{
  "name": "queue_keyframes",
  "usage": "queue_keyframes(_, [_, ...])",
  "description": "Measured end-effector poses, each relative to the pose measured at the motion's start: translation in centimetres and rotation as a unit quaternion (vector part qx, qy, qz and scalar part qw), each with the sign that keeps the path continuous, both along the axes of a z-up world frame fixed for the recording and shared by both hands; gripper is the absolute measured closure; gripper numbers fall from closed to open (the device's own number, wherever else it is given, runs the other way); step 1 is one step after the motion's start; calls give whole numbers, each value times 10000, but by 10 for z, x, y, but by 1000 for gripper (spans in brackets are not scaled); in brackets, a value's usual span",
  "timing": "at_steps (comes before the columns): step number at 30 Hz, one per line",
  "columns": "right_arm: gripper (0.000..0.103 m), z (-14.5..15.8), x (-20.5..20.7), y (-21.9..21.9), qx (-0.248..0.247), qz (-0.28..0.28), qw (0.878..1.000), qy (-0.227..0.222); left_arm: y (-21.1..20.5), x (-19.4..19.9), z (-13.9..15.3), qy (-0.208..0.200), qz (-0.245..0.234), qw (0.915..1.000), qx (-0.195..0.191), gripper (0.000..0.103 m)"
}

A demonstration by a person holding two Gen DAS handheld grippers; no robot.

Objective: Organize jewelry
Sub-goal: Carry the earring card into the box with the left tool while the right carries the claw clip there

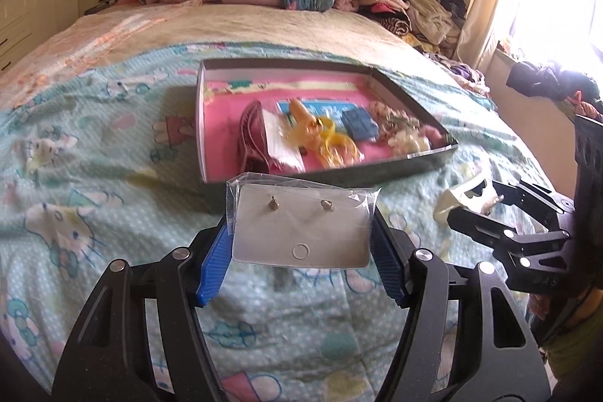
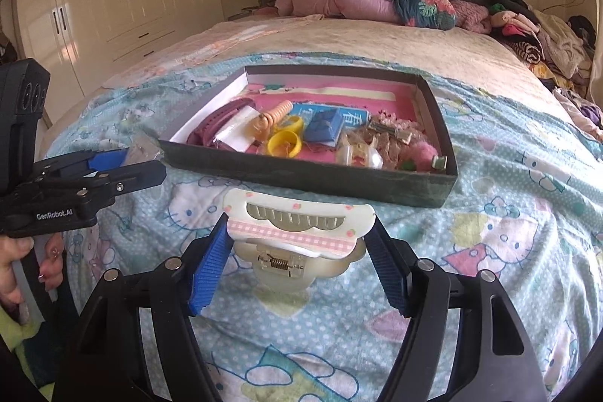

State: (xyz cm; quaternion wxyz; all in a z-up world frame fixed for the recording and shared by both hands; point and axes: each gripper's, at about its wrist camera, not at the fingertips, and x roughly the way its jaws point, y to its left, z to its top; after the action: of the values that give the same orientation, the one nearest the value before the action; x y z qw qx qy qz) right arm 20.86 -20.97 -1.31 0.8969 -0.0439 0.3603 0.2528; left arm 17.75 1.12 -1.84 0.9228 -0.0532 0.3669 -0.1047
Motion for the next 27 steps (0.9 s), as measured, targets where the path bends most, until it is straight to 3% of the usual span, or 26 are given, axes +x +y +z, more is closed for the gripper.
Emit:
queue_keyframes(9, [35, 18, 15, 4, 0, -52, 9998, -217, 5, 20, 12, -115, 14, 9999, 38, 46])
queue_keyframes(27, [35, 26, 72, 2, -108, -307, 9985, -441, -7, 69, 17, -198, 6, 9997, 160, 46])
